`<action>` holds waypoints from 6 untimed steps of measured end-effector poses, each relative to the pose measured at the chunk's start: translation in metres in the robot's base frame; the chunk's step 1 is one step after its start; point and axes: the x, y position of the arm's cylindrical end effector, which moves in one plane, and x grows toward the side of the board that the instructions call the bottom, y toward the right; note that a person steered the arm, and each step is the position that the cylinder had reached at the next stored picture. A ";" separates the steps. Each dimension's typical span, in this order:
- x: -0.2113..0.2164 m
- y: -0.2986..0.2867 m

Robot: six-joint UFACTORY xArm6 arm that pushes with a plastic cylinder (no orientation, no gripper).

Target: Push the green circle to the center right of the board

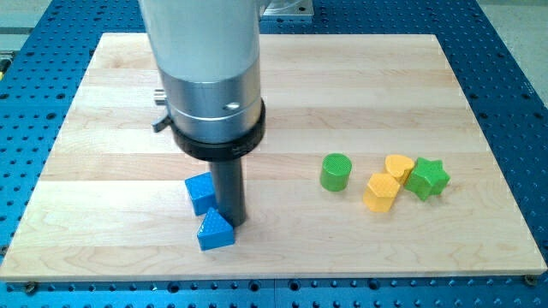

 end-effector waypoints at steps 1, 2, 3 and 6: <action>0.000 0.077; 0.000 0.128; -0.016 0.107; -0.098 0.144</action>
